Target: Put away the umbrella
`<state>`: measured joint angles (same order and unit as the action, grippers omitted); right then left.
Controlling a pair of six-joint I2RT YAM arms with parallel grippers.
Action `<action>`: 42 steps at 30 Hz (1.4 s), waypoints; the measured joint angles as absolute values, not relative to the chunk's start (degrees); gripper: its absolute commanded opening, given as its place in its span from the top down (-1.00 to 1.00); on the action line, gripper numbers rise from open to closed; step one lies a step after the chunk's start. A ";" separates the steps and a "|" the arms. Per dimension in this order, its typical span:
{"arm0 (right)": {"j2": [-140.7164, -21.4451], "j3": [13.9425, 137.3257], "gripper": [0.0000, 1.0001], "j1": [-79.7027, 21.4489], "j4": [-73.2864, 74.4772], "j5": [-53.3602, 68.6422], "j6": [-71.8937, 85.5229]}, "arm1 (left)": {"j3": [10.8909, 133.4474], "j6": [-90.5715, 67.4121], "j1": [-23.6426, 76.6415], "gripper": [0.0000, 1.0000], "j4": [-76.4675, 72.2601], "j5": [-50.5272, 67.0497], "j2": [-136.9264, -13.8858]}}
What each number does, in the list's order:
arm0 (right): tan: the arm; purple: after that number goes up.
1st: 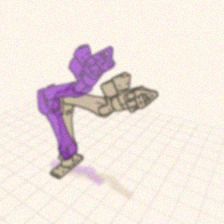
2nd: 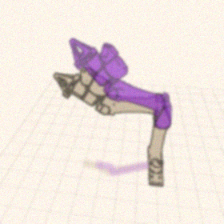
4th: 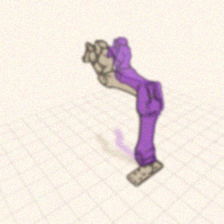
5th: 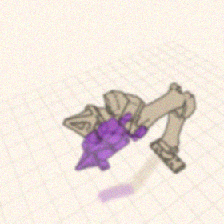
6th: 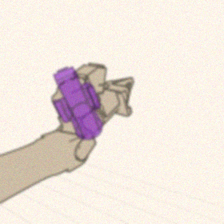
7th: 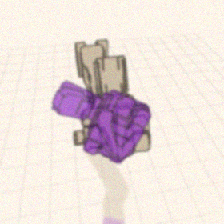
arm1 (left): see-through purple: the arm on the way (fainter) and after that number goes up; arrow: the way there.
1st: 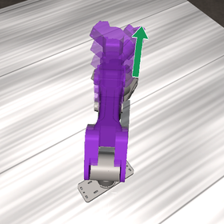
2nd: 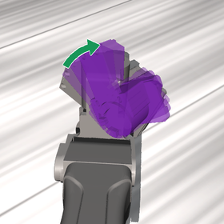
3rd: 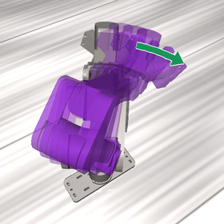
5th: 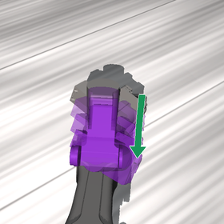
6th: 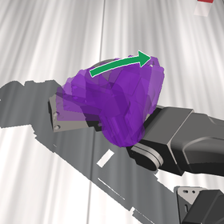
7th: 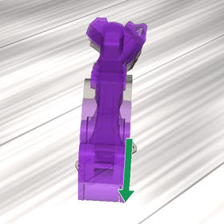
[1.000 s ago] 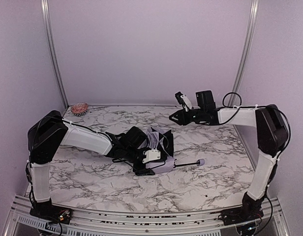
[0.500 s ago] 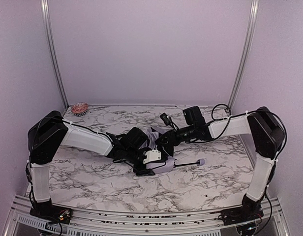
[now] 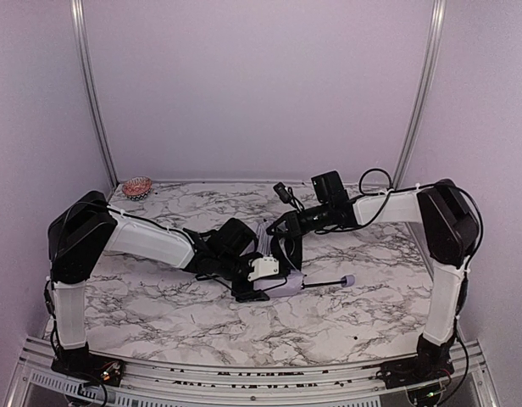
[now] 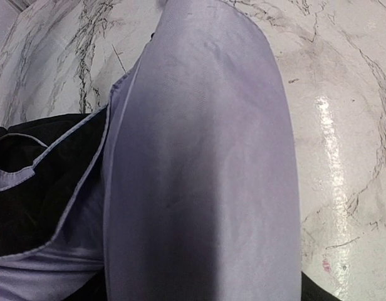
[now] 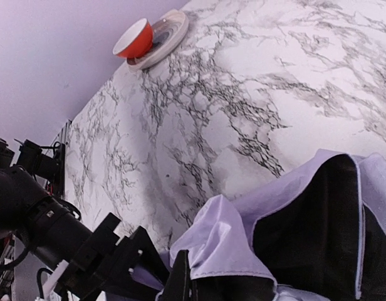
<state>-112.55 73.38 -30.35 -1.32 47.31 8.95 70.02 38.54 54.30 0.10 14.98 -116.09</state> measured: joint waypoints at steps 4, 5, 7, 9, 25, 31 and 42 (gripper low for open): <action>-117.14 79.31 1.00 -28.97 3.09 45.67 6.44 | 70.52 38.65 54.81 -0.49 0.14 14.41 -116.07; -118.19 80.25 1.00 -28.75 3.75 45.58 5.96 | 70.54 38.65 54.85 -0.49 0.27 14.39 -116.07; -119.81 81.49 1.00 -28.14 4.67 45.65 5.48 | 70.65 38.70 54.85 -0.49 0.60 14.44 -116.09; -121.01 82.70 1.00 -27.24 5.74 46.06 4.73 | 71.24 38.87 54.85 -0.48 1.15 14.41 -116.22; -127.33 78.91 0.93 -23.35 0.38 42.04 5.34 | 77.52 40.16 54.70 -0.47 5.48 16.60 -120.16; -128.33 81.38 0.49 -21.45 -0.10 39.07 5.30 | 79.75 40.05 54.02 -0.43 8.56 20.62 -121.38; -97.84 62.94 0.15 -15.33 -4.84 38.57 -0.19 | 84.97 36.16 50.65 -0.33 13.96 34.15 -125.25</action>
